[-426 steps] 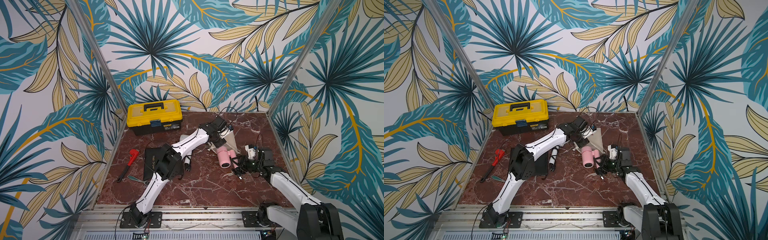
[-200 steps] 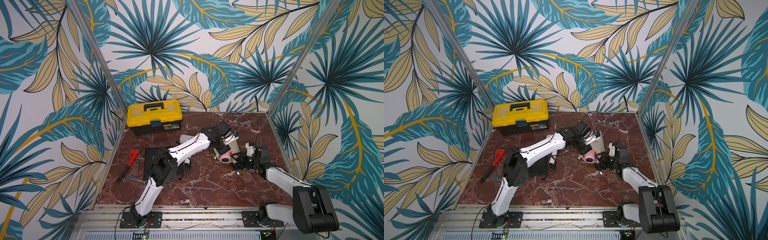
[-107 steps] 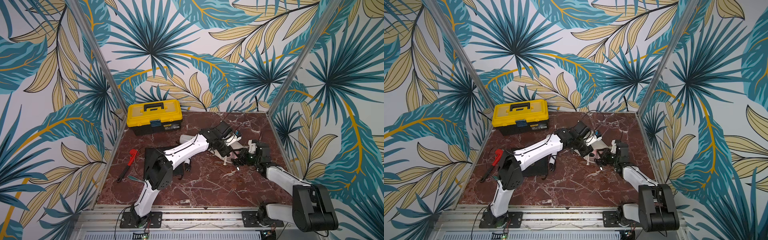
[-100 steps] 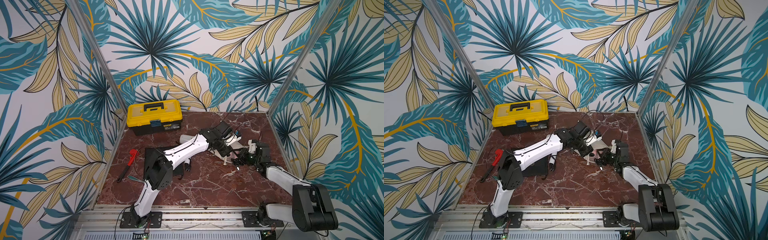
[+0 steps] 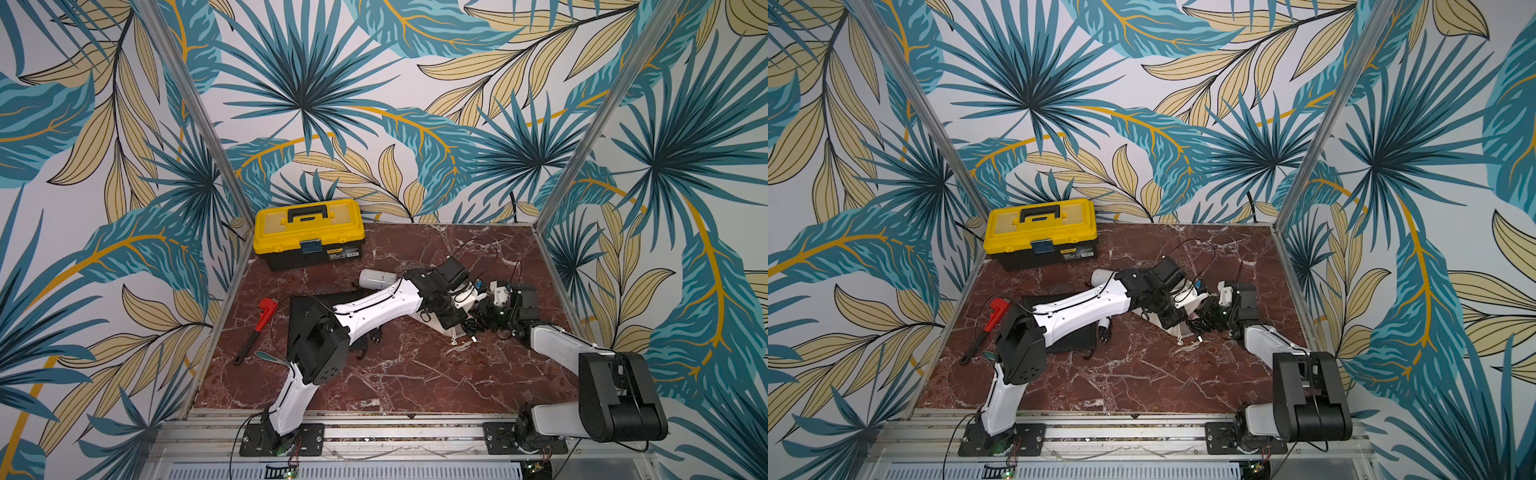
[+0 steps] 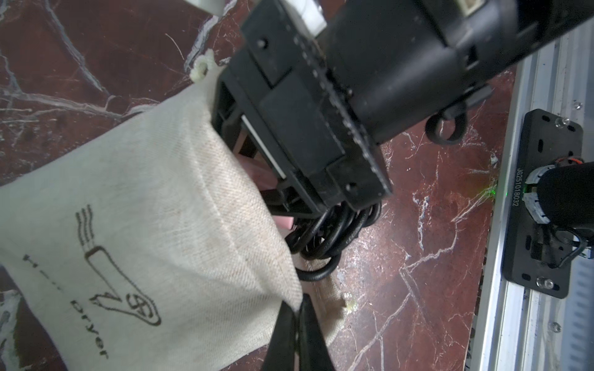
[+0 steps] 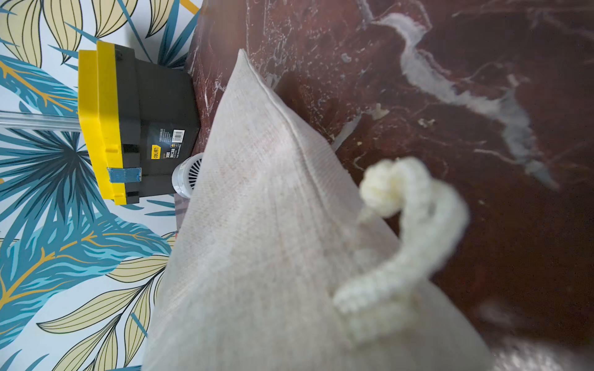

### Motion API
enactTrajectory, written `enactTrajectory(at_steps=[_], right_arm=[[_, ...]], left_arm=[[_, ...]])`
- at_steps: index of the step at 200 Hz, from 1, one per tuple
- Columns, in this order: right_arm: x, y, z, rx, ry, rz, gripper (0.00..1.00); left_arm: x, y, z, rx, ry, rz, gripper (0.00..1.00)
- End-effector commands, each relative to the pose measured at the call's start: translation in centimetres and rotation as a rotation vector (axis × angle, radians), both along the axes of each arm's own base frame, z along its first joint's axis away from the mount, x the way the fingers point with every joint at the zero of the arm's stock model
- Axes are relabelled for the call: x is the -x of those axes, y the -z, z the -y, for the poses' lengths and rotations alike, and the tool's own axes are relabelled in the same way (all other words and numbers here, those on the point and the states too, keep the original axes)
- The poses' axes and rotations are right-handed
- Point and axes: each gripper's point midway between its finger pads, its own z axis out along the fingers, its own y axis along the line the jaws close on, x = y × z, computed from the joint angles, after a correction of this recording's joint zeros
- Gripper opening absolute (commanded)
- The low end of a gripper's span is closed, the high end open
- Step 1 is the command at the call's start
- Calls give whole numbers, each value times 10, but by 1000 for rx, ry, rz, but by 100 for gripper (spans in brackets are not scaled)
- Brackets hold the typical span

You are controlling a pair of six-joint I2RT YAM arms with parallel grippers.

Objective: Pack away hair dryers
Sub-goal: Place the hair dryer in the drawstring bag.

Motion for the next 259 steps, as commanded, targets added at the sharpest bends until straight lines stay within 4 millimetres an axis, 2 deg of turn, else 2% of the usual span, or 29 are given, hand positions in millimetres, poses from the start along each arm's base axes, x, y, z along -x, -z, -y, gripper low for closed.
enactTrajectory(at_steps=[1, 27, 48, 58, 75, 106, 133, 162, 194, 208, 243, 259], right_arm=[[-13, -17, 5, -8, 36, 79, 9], [-23, -24, 6, -31, 60, 93, 24], [-28, -25, 2, -74, 55, 95, 27], [-25, -20, 0, -84, 48, 78, 29], [-17, -8, 0, -80, 45, 41, 39], [-4, 1, -2, -90, 44, 8, 41], [-7, -6, -2, -109, 46, 0, 35], [-7, -1, -2, -85, 31, -43, 45], [16, 9, 4, -6, 3, -101, 56], [28, 8, 7, 31, -7, -111, 57], [52, 1, 22, 129, 37, -114, 57], [69, 7, 30, 171, 63, -162, 54]], left_arm=[[8, -34, 6, 90, 29, 10, 4], [10, -34, 11, 106, 25, -23, 4], [7, -31, 11, 99, 8, -23, 3], [5, -31, 11, 96, -2, -18, 3], [0, -32, 11, 99, -16, -15, 3], [-9, -42, 13, 137, -39, -38, 3], [-8, -42, 12, 133, -34, -33, 3], [-9, -32, 6, 104, -47, -30, 3], [-14, -20, 3, 69, -67, -19, 3], [-19, -16, 1, 63, -85, -28, 3], [-26, -29, -1, 95, -104, -27, 3], [-29, -35, -1, 108, -105, -21, 3]])
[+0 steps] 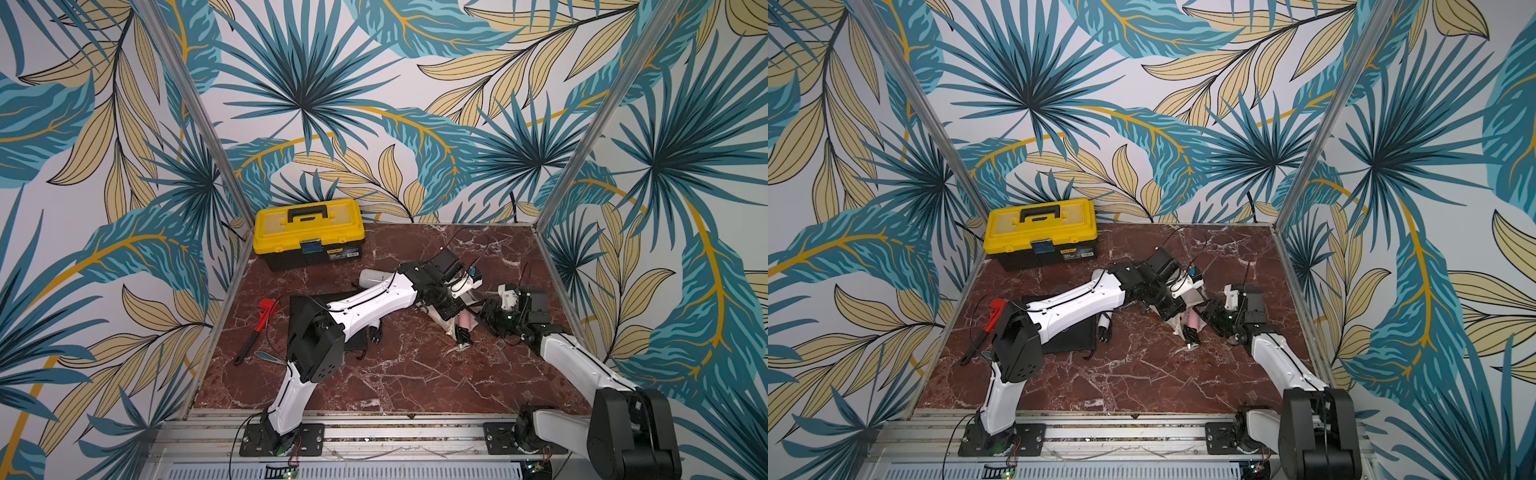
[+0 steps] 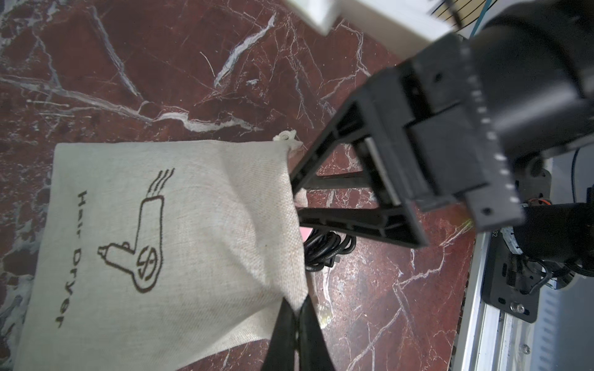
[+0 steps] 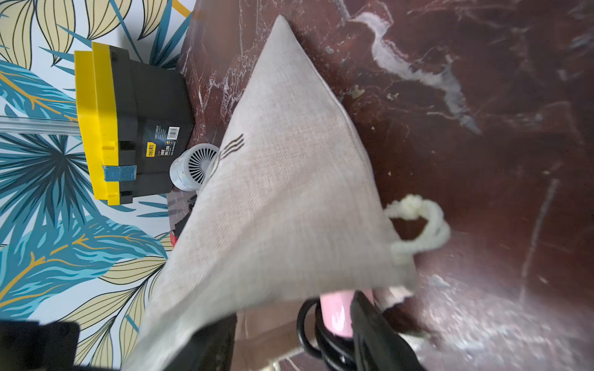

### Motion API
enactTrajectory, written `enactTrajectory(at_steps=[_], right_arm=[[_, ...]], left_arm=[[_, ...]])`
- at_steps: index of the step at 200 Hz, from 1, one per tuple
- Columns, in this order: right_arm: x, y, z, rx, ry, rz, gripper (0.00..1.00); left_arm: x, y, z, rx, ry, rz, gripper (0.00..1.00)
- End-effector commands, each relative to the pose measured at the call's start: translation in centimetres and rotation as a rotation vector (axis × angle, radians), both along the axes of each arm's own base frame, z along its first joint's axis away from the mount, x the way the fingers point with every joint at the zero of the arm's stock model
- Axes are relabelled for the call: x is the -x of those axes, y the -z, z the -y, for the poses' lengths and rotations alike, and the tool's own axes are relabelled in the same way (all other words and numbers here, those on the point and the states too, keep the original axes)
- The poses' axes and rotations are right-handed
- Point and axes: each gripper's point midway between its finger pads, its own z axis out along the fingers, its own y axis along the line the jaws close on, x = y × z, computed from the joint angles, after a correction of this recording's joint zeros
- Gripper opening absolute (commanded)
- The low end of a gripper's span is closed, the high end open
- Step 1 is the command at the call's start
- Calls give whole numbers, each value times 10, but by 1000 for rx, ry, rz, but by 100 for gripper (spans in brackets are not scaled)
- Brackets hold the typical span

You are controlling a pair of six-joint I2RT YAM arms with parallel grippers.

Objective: Pack away hair dryers
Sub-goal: Place the hair dryer in the drawstring bag, then adjust the drawstring bag at the center of the board.

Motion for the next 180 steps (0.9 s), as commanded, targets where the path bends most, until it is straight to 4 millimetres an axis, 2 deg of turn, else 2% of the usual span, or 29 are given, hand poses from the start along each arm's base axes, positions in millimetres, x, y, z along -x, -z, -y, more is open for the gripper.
enactTrajectory(at_steps=[1, 15, 47, 62, 108, 159, 180], right_arm=[[36, 29, 17, 103, 39, -135, 54], [41, 31, 20, 102, 55, -133, 49], [46, 51, 28, 145, 87, -132, 40], [44, 55, 33, 170, 97, -140, 40], [5, 54, 31, 113, 132, -16, 41], [-5, 65, 38, 108, 194, 17, 39], [-21, 58, 34, 51, 202, 75, 35]], left_arm=[[-9, -20, 4, 46, -13, 23, 3], [-10, -23, 4, 55, -13, 18, 4], [-9, -24, 3, 60, -12, 15, 3], [-8, -27, 3, 66, -10, 12, 3], [-7, -29, 4, 74, -9, 4, 4], [-5, -28, 5, 78, -6, -5, 4], [-5, -28, 8, 86, -2, -14, 4]])
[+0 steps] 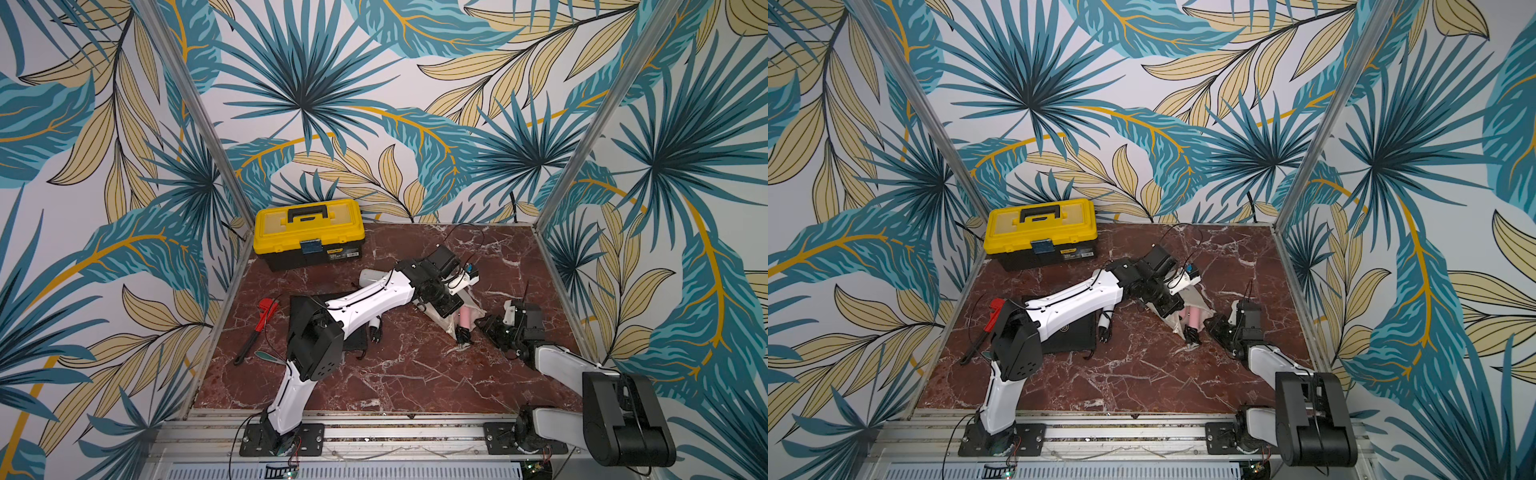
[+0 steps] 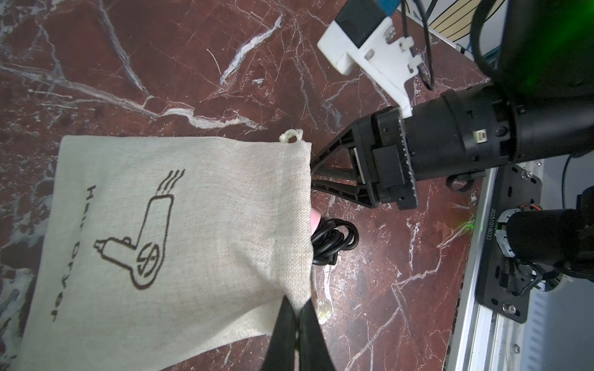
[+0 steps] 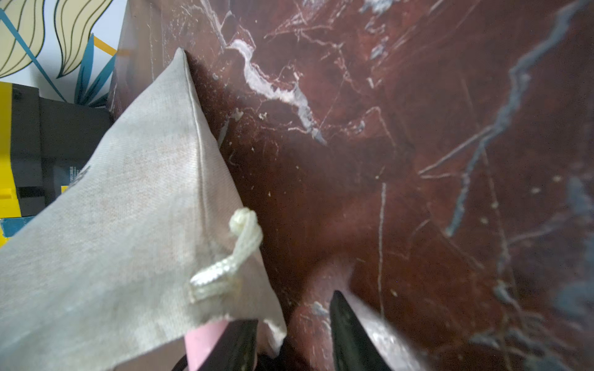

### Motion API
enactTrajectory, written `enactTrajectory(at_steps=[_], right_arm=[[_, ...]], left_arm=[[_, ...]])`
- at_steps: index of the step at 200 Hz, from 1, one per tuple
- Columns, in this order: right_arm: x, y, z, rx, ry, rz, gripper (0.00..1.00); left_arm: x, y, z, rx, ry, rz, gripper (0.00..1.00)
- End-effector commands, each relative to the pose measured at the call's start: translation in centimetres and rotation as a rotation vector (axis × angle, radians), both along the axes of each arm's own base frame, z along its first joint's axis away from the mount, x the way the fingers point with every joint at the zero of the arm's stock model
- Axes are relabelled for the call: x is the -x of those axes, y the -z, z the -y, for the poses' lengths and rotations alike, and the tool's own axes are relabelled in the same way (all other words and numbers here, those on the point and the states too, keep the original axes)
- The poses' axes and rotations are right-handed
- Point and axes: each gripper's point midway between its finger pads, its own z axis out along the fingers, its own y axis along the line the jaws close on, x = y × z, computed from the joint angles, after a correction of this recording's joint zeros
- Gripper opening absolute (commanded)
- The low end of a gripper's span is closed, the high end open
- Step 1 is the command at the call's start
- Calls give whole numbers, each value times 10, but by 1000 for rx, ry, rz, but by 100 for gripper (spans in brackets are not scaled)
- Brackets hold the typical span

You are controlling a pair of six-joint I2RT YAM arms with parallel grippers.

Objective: Pack away hair dryers
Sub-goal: Adjust the drawstring bag at the center of the board.

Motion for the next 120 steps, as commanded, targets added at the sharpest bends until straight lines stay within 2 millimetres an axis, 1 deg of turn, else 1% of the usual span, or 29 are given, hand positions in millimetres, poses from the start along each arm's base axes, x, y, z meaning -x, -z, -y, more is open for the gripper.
enactTrajectory(at_steps=[1, 16, 25, 47, 63, 81, 109, 120], right_arm=[[-20, -11, 0, -45, 32, 100, 35], [-28, -13, -4, -82, 24, 128, 33], [-29, -11, -6, -94, 18, 128, 32], [-26, -2, -7, -115, 27, 119, 27], [-28, -4, -11, -150, 26, 147, 25], [-32, -10, -15, -195, 17, 176, 19], [-27, -8, -16, -205, 22, 167, 0], [-24, -8, -17, -215, 27, 146, 0]], left_arm=[[-3, -26, 9, 67, 6, 16, 4], [-3, -27, 9, 68, 6, 14, 4], [-3, -26, 8, 65, 4, 14, 4], [-4, -27, 8, 65, 1, 20, 4], [-5, -27, 9, 67, -1, 20, 4], [-6, -25, 9, 63, -3, 19, 4], [-11, -23, 6, 56, -22, 17, 4], [-14, -22, 3, 53, -36, 16, 4]])
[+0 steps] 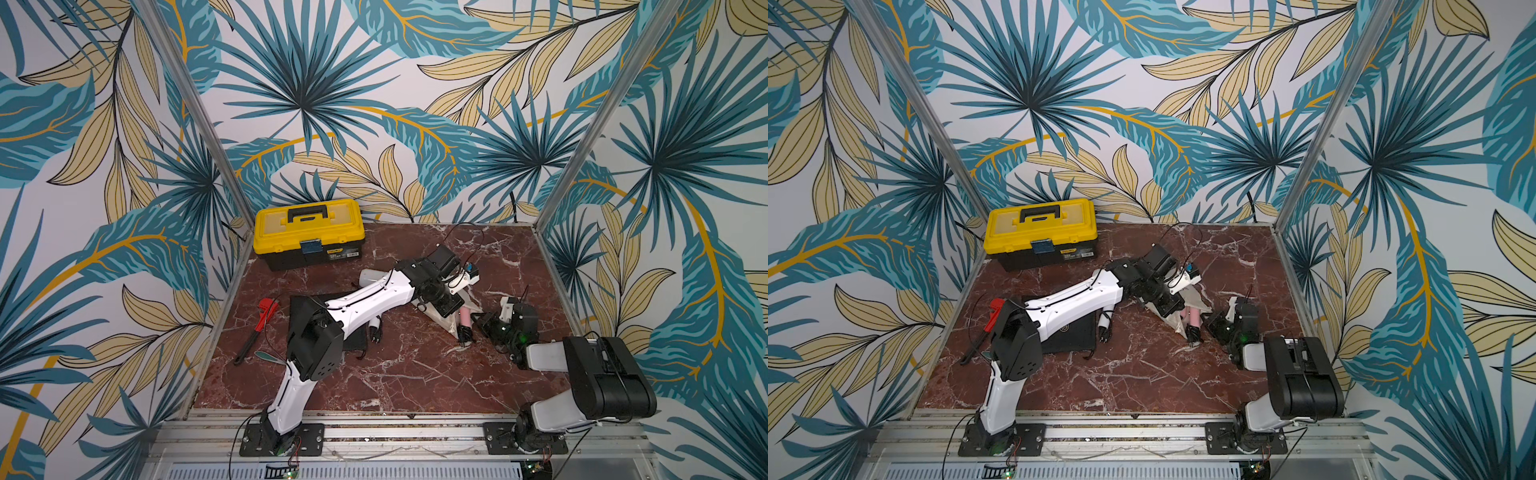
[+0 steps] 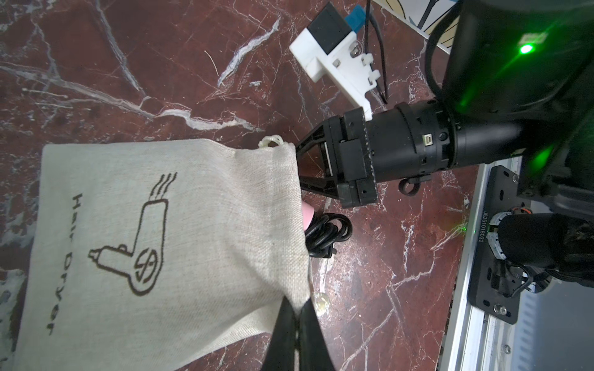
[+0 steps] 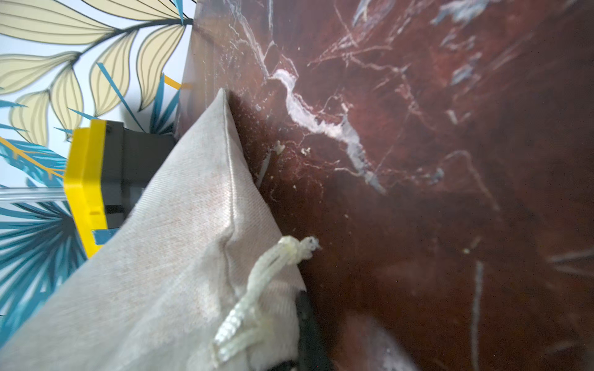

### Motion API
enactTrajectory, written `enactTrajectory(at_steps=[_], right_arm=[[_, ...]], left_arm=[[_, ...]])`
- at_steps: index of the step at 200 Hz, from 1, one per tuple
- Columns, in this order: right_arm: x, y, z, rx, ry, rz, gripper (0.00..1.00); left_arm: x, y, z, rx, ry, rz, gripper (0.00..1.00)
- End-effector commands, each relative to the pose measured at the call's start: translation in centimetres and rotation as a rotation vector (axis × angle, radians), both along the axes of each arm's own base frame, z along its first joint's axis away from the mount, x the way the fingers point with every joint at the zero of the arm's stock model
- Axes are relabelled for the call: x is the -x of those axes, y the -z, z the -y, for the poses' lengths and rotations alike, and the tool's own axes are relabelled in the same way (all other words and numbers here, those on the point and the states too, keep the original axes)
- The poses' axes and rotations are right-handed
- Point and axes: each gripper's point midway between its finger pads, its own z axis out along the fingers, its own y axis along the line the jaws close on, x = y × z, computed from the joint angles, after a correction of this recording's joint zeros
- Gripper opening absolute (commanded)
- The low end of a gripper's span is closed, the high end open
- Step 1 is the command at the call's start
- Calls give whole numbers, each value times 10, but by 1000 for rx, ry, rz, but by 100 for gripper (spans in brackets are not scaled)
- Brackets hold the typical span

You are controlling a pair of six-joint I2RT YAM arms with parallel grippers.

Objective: Pack away hair dryers
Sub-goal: Adjust the drawstring bag at the center of the board.

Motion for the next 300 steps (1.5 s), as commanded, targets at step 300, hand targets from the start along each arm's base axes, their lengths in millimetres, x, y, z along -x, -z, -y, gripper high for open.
enactTrajectory(at_steps=[300], right_arm=[[24, -195, -18, -197, -131, -103, 0]], left_arm=[[-76, -139, -91, 152, -325, 35, 7]])
